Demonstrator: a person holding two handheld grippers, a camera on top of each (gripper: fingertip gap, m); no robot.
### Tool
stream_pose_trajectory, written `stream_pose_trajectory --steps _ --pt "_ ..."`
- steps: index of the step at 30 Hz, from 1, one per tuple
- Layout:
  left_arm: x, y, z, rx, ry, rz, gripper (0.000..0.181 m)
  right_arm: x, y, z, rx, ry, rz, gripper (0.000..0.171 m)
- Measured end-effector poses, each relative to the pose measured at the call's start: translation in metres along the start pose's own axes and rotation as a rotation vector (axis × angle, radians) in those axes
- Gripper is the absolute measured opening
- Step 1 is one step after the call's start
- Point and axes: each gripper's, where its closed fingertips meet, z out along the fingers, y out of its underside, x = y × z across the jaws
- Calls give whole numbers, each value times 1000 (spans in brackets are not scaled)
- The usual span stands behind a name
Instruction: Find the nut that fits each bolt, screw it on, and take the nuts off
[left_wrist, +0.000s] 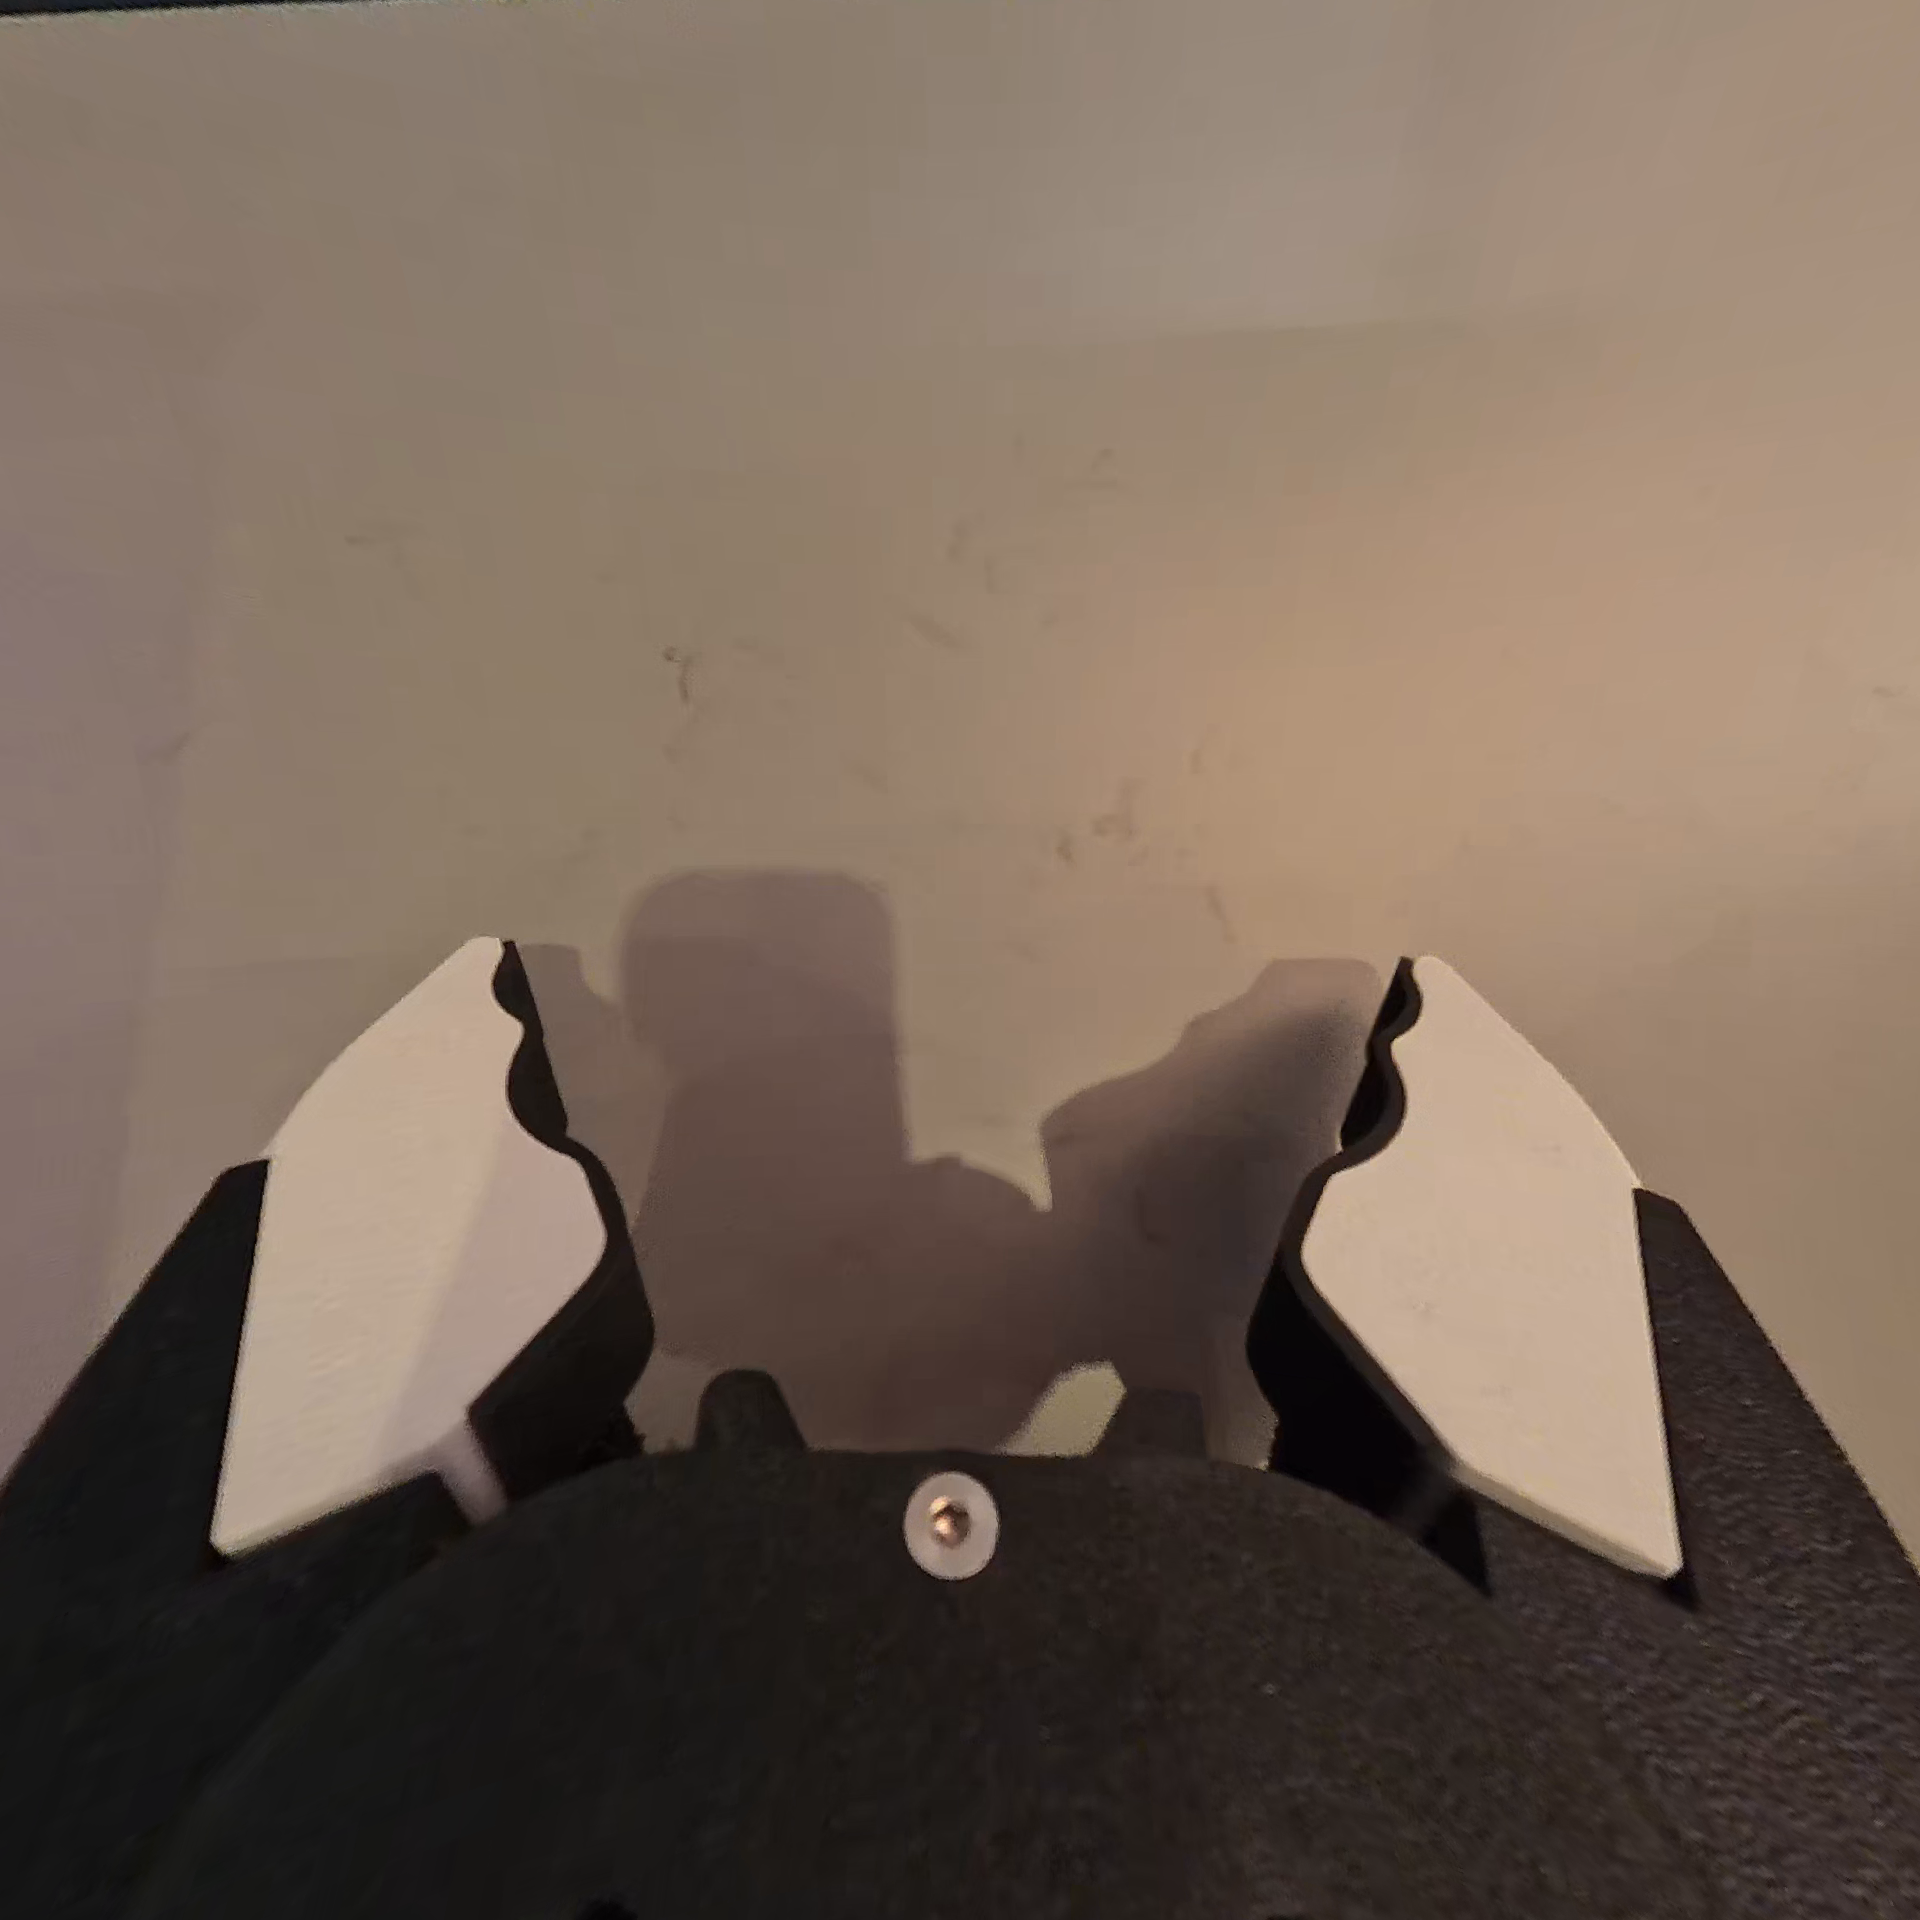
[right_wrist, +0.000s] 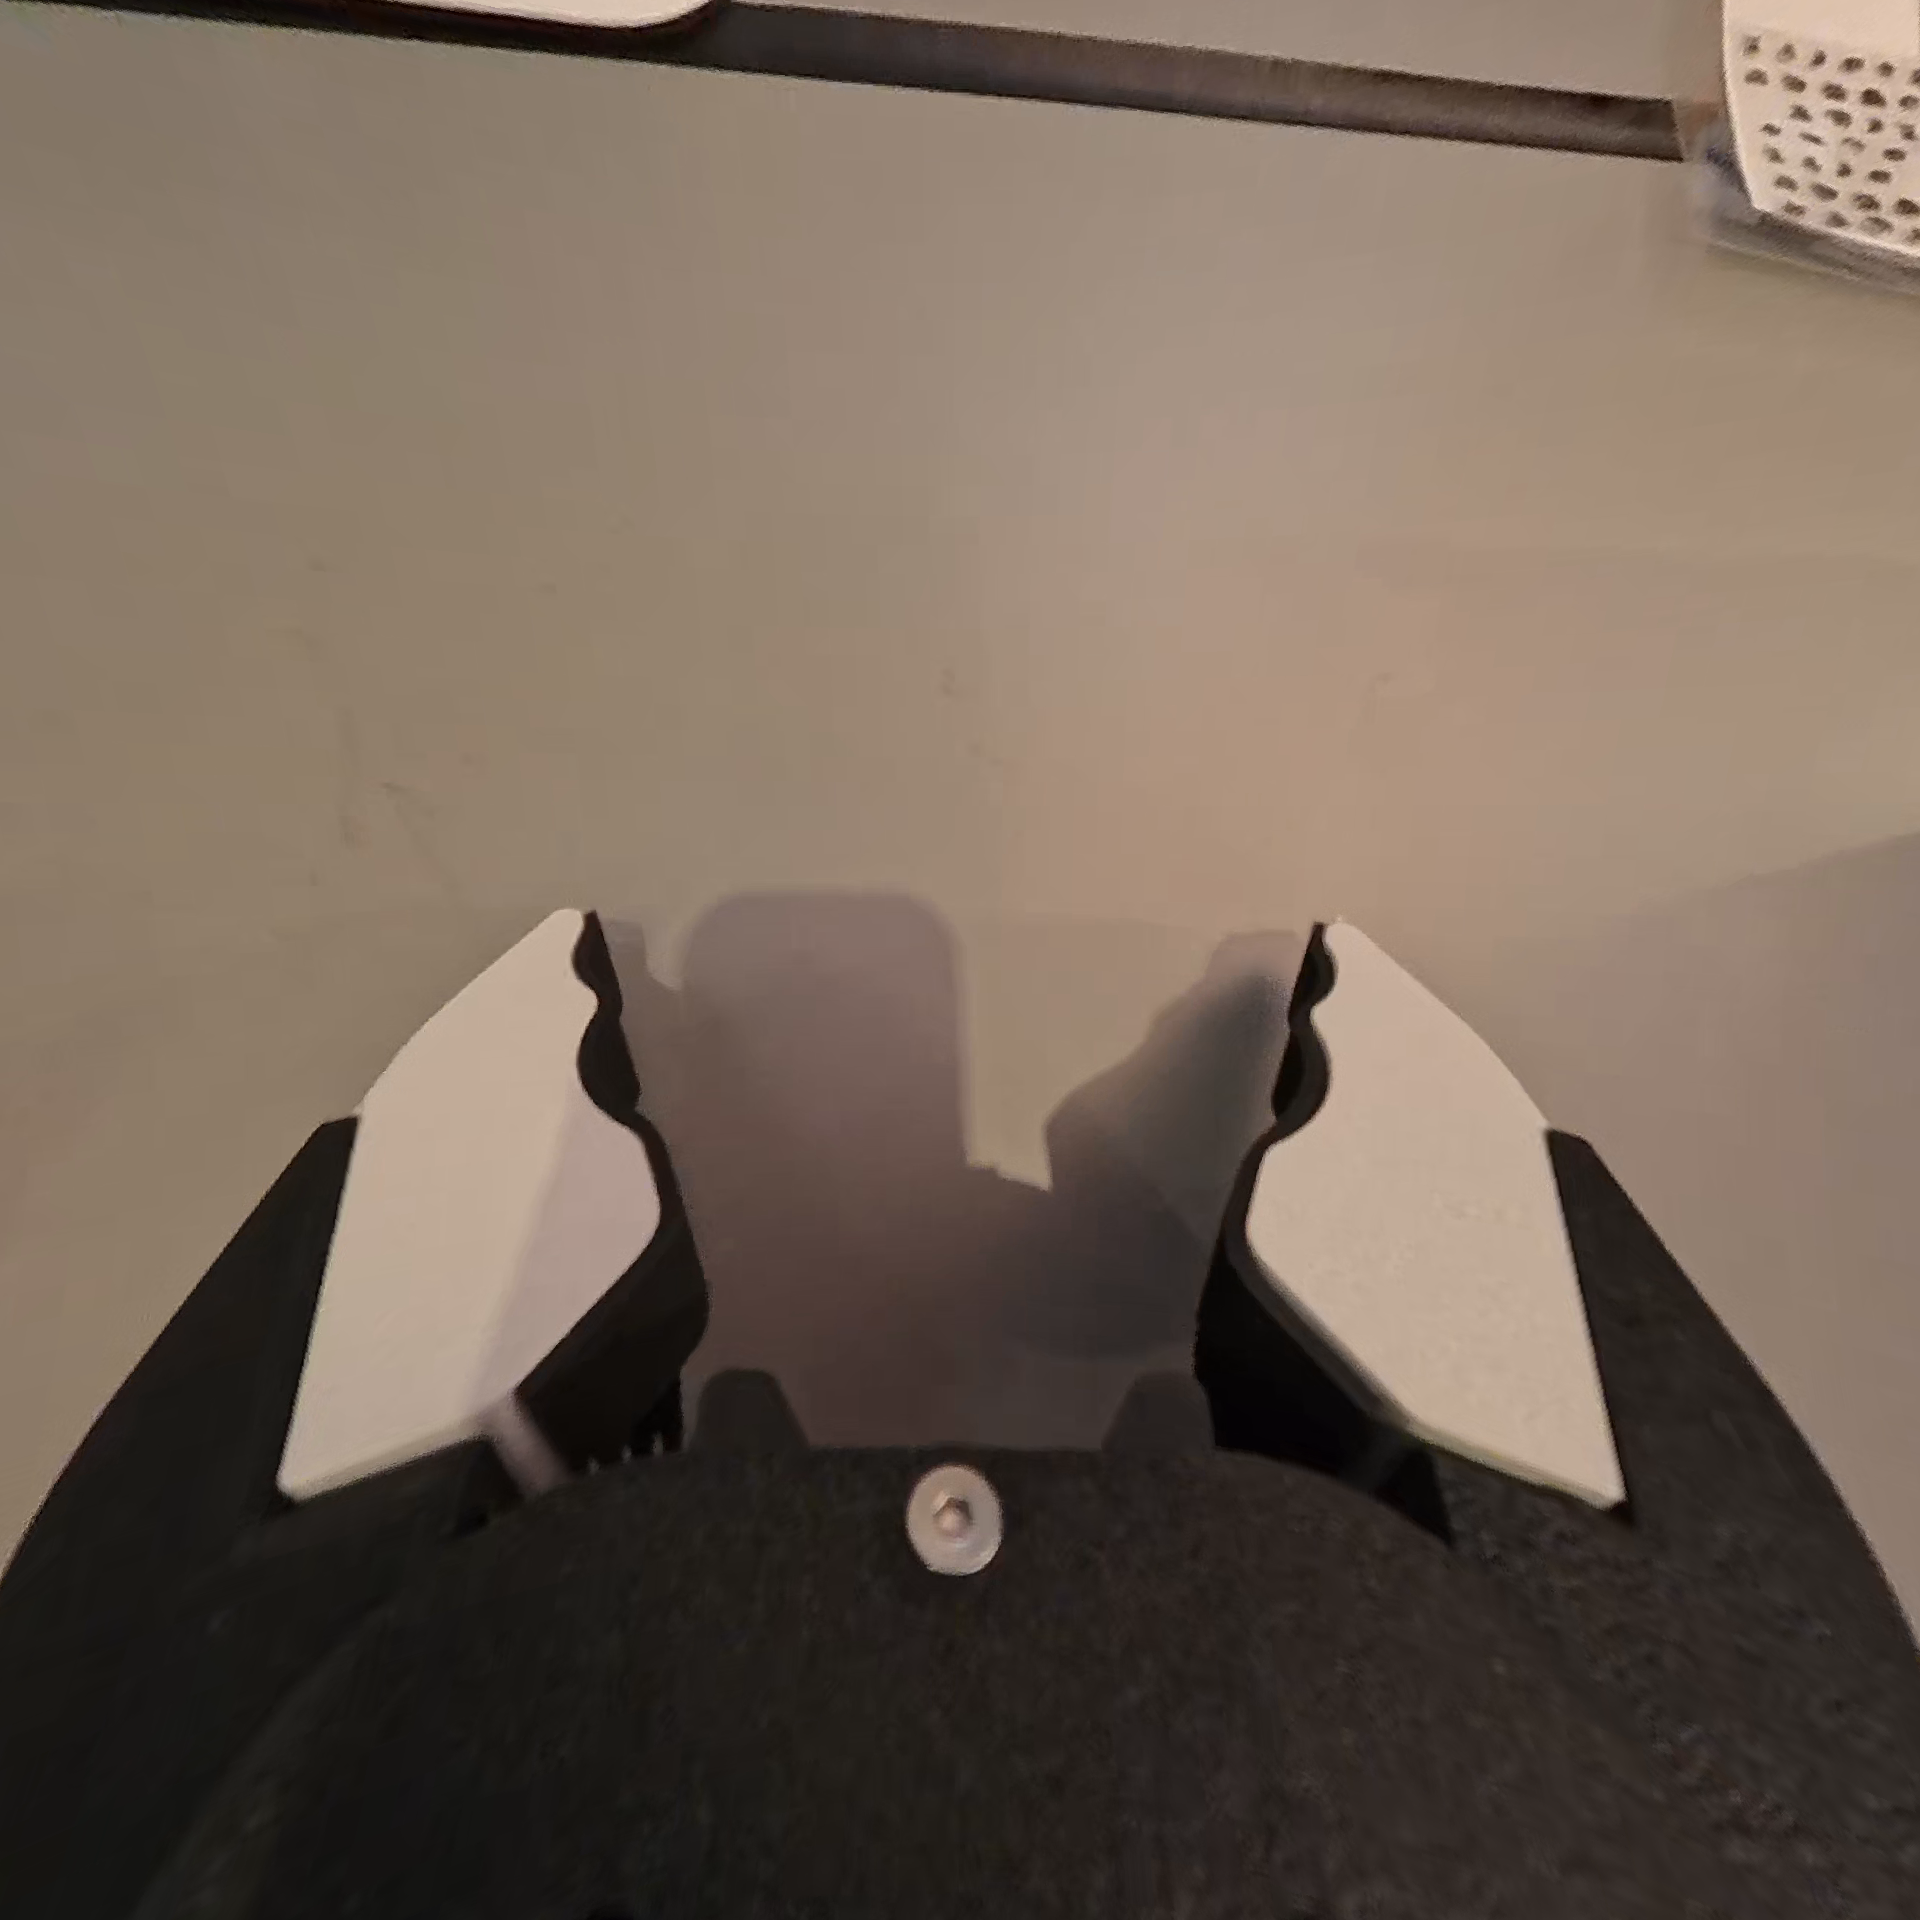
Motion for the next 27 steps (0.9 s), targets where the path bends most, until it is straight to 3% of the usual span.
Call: stream_pose_trajectory --steps 9,27 --pt "3 5 9 -29 7 -22 145 2 7 5 -62 -4 34 131" --pt "3 6 9 -29 12 -29 145 2 8 5 -63 -1 35 132"
